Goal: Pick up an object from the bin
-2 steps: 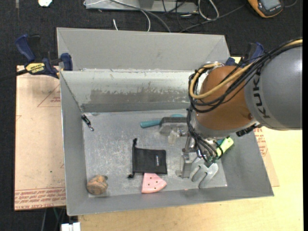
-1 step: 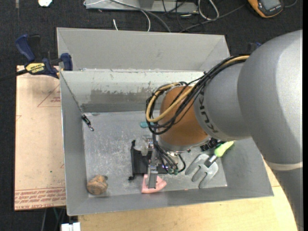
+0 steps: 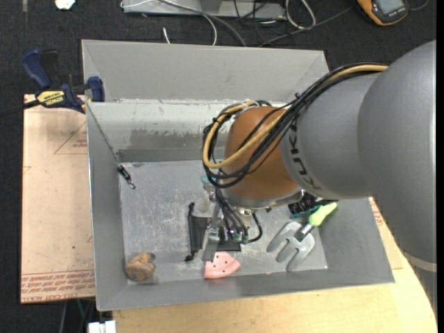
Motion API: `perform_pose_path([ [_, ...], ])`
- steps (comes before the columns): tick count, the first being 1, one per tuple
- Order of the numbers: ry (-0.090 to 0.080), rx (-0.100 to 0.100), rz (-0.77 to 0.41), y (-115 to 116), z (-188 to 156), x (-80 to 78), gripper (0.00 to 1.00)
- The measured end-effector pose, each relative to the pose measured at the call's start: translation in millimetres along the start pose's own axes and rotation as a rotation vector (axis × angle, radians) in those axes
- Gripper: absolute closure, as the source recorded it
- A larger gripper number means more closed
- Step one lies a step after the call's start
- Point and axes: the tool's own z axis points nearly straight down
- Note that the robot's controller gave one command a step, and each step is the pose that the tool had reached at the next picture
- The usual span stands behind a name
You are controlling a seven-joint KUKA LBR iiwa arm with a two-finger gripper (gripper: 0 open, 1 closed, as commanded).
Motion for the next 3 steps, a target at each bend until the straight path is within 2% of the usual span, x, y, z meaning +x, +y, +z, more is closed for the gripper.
perform_pose_path([
  [1,0.020,0.003,-0.243,-24,30,-15.2,0.00],
  [2,0.008,0.000,0.011,-22,59,-15.2,0.00],
  [3,0.011,0.002,-0.042,-36,62,-20.8,1.00],
])
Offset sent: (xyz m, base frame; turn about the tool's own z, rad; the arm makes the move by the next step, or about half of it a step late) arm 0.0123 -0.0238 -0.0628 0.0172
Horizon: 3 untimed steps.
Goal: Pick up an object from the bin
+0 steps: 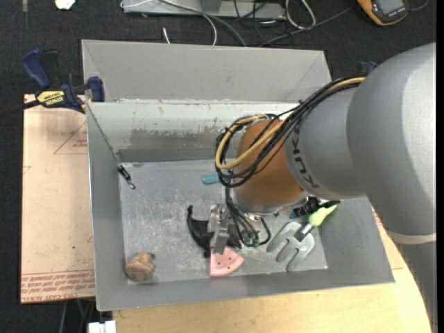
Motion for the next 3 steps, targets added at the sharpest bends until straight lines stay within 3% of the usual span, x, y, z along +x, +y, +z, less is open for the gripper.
perform_pose_path([
  [1,0.000,0.000,0.000,0,0,0.0,1.00],
  [2,0.011,0.002,0.000,-1,-32,3.2,1.00],
  [3,0.011,0.002,-0.001,0,-78,2.6,1.00],
])
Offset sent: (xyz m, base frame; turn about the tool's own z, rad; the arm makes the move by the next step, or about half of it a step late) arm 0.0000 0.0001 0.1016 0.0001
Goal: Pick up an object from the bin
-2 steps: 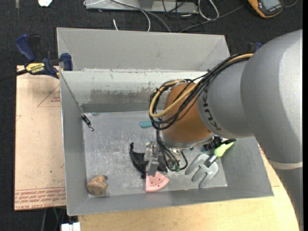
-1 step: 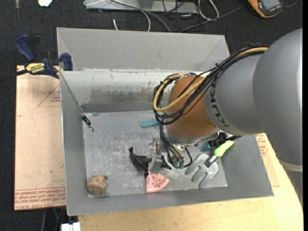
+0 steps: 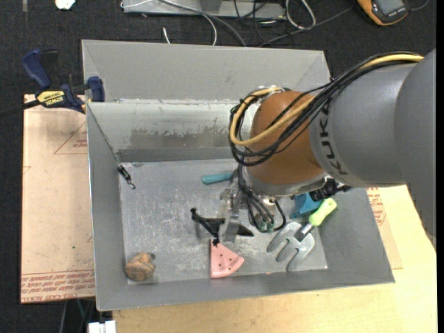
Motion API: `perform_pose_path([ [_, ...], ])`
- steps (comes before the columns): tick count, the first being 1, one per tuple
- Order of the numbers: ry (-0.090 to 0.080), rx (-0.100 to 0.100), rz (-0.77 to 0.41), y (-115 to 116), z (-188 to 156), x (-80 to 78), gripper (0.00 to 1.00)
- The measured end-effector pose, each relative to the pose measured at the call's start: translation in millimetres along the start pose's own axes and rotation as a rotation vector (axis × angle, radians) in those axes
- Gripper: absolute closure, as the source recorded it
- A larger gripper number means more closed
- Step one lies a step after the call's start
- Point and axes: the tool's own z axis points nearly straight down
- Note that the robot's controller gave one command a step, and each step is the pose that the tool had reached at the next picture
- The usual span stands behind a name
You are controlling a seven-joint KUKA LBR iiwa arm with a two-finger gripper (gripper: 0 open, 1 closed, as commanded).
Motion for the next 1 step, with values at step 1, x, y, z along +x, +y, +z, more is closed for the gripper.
perform_pose_path([
  [1,-0.009,-0.003,-0.001,0.8,-37.7,-1.9,1.00],
])
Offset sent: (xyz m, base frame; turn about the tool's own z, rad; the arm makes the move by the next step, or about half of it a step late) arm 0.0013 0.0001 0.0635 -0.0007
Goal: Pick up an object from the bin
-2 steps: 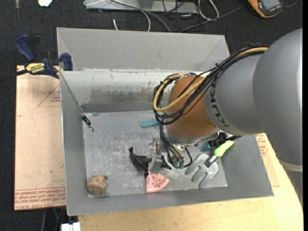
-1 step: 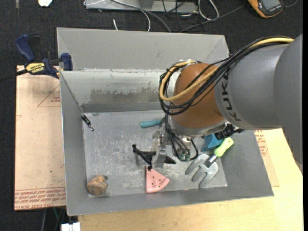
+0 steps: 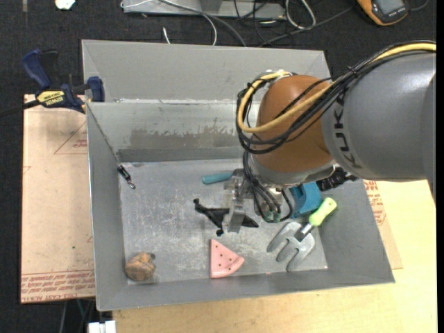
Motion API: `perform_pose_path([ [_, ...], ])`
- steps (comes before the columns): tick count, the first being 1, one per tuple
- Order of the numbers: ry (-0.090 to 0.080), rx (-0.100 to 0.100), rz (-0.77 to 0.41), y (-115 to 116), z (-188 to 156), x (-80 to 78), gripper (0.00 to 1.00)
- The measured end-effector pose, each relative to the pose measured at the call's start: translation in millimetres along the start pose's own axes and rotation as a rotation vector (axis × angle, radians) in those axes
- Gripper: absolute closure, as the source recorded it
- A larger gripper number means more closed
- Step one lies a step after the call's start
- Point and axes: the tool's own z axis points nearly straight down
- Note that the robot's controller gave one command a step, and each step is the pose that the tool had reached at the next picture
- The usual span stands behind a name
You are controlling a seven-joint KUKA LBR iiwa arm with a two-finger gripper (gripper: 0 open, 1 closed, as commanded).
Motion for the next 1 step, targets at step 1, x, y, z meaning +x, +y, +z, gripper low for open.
perform_pose_path([
  [1,0.003,0.000,-0.001,0.0,-19.2,0.5,1.00],
])
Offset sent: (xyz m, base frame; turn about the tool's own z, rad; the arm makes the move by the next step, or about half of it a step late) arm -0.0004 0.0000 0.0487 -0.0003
